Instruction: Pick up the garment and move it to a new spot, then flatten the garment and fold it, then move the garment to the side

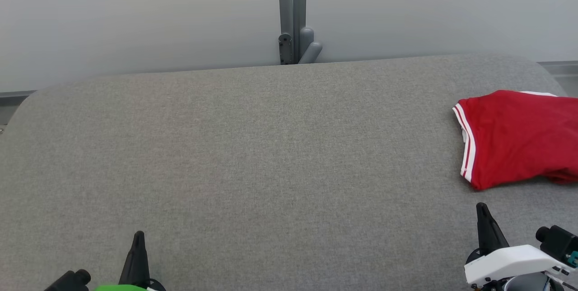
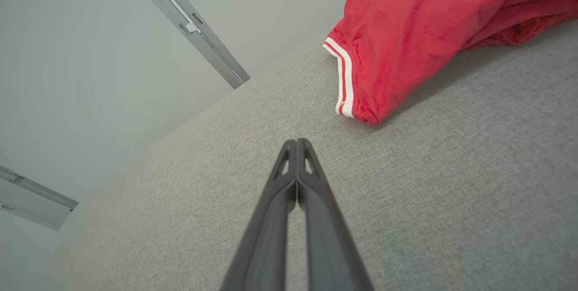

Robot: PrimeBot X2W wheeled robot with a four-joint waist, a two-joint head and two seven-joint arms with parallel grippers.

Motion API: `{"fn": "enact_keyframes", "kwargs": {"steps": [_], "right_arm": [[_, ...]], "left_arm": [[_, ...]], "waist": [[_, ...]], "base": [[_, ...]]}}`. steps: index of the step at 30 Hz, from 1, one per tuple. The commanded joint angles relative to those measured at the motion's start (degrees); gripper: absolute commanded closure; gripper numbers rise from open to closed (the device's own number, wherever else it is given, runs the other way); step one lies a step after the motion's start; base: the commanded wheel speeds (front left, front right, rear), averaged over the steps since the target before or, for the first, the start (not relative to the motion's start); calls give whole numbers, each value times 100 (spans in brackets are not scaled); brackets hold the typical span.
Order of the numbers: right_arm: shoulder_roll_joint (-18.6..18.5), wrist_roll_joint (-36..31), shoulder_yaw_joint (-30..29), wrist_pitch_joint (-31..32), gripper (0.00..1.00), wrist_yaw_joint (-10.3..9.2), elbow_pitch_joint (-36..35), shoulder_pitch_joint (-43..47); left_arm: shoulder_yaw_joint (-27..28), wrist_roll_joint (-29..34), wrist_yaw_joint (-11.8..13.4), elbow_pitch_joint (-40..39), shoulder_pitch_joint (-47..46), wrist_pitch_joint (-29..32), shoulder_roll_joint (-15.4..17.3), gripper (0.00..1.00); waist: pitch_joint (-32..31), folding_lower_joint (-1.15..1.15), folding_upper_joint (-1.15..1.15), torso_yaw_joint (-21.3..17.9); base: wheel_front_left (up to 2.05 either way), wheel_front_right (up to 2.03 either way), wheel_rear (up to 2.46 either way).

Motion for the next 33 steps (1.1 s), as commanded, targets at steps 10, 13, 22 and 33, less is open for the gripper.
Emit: {"fn": "enact_keyframes", "kwargs": {"steps": [10, 13, 22, 33], "right_arm": [[-43, 983, -28, 215, 100, -3, -98, -236], [-45, 1231, -32, 275, 100, -3, -102, -271], [-51, 1928, -45, 447, 100, -3, -108, -351], [-59, 2703, -58, 628, 100, -4, -117, -438]], "left_arm": [[75, -838, -6, -96, -310, 207, 66, 100], [91, -1038, -6, -100, -358, 263, 68, 100], [138, -1628, -7, -112, -481, 417, 73, 100], [190, -2269, -9, -126, -615, 594, 76, 100]], "waist": [[15, 0, 21, -3], [19, 0, 22, -4], [32, 0, 27, -6], [48, 0, 32, -9]], "base": [[0, 0, 0], [0, 0, 0], [0, 0, 0], [0, 0, 0]]}}
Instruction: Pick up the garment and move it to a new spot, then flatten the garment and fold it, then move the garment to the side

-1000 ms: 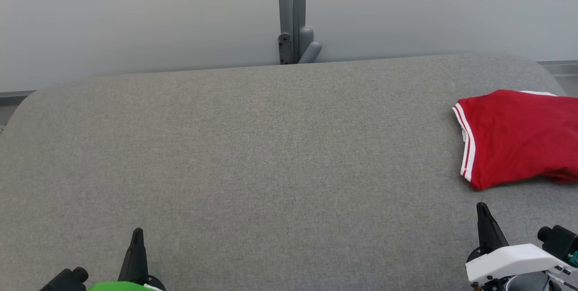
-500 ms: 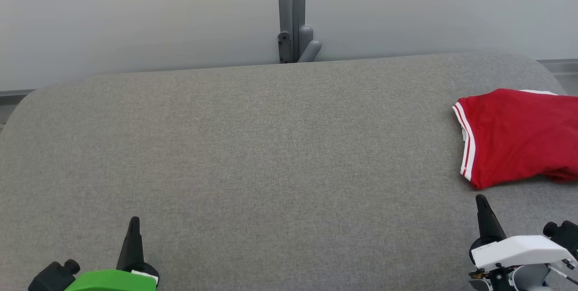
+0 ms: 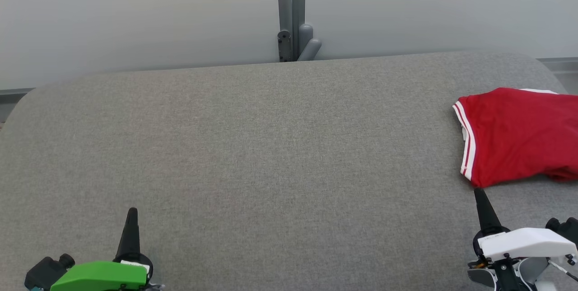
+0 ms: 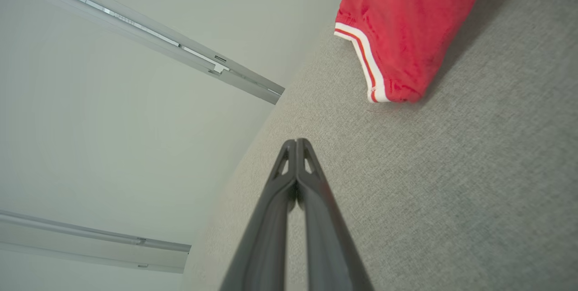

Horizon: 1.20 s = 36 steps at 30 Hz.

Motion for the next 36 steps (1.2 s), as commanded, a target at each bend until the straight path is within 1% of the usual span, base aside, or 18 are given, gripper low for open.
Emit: {"fn": "enact_keyframes", "kwargs": {"steps": [1, 10, 36], "right_arm": [[-34, 175, -22, 40, 100, -2, -68, -107], [-38, 746, -31, 175, 100, -1, -76, -182], [-51, 2126, -53, 506, 100, -2, -86, -342]], "left_arm": [[43, -184, -9, -61, -161, 30, 54, 100], [77, -643, -11, -71, -263, 166, 56, 100], [186, -1780, -14, -95, -496, 480, 53, 100]], "waist": [[2, 0, 33, 0], [15, 0, 38, -3], [52, 0, 51, -10]], "base": [[0, 0, 0], [0, 0, 0], [0, 0, 0]]}}
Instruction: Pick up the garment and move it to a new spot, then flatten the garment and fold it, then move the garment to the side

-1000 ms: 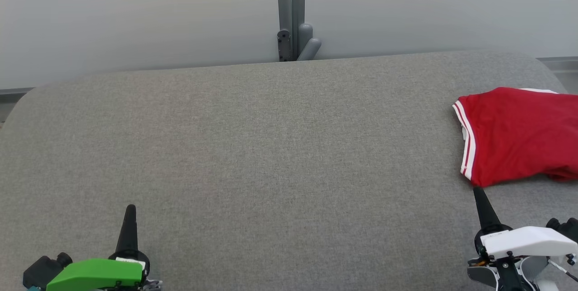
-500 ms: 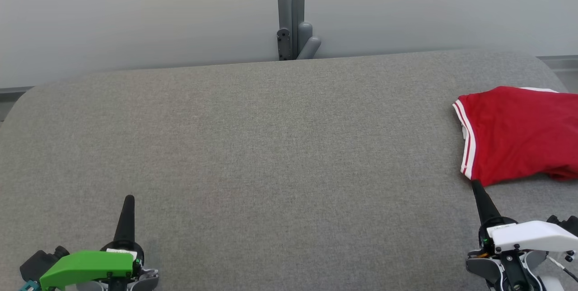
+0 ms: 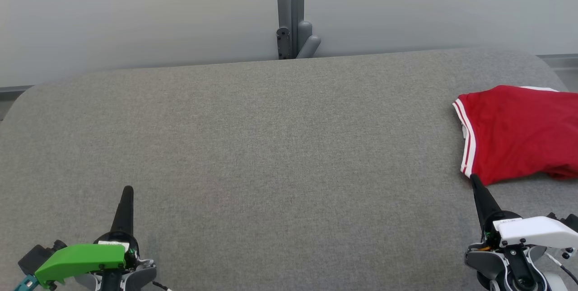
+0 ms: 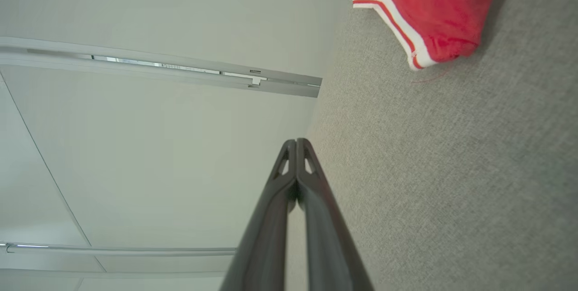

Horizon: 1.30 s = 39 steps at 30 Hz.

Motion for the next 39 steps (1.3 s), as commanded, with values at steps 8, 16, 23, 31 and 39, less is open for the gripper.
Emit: {"fn": "enact_keyframes", "kwargs": {"steps": [8, 16, 23, 31, 39], "right_arm": [[-36, 488, -27, 130, 100, 3, -51, -144], [-38, 852, -33, 212, 100, 2, -51, -179], [-40, 1110, -36, 277, 100, 2, -53, -213], [-41, 1258, -37, 303, 100, 2, -52, -225], [-41, 1259, -36, 303, 100, 2, -52, -225]], "left_arm": [[67, -413, -15, -57, -200, 110, 47, 100], [90, -703, -17, -60, -244, 193, 45, 100], [107, -937, -17, -64, -305, 253, 43, 100], [120, -1028, -18, -59, -308, 292, 38, 100], [127, -1019, -18, -59, -308, 299, 31, 100]], "waist": [[13, 0, 54, -2], [25, 0, 59, -5], [33, 0, 62, -6], [39, 0, 64, -7], [39, 0, 64, -7]], "base": [[0, 0, 0], [0, 0, 0], [0, 0, 0], [0, 0, 0], [0, 0, 0]]}}
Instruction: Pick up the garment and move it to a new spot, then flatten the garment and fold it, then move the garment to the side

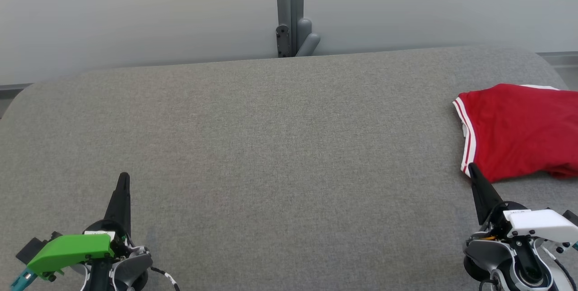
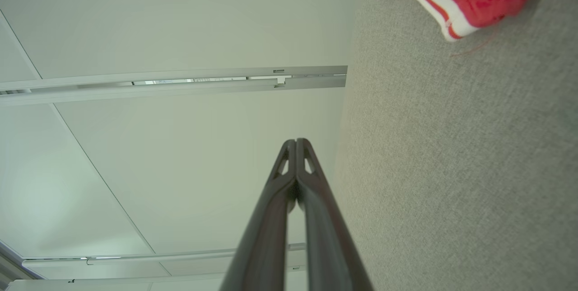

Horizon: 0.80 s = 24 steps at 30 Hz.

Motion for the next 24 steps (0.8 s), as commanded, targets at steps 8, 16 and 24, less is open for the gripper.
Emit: {"fn": "enact_keyframes", "kwargs": {"steps": [8, 16, 24], "right_arm": [[-28, 33, -14, 9, 100, 2, -24, -56], [-28, 33, -14, 9, 100, 2, -24, -56], [-27, 34, -13, 9, 100, 2, -24, -56]], "left_arm": [[12, 0, -18, -17, -68, 15, 25, 100], [17, 7, -18, -17, -69, 20, 21, 100], [21, 12, -18, -17, -69, 25, 17, 100]], "waist": [[0, 0, 64, 0], [0, 0, 64, 0], [0, 0, 64, 0]], "base": [[0, 0, 0], [0, 0, 0], [0, 0, 0]]}}
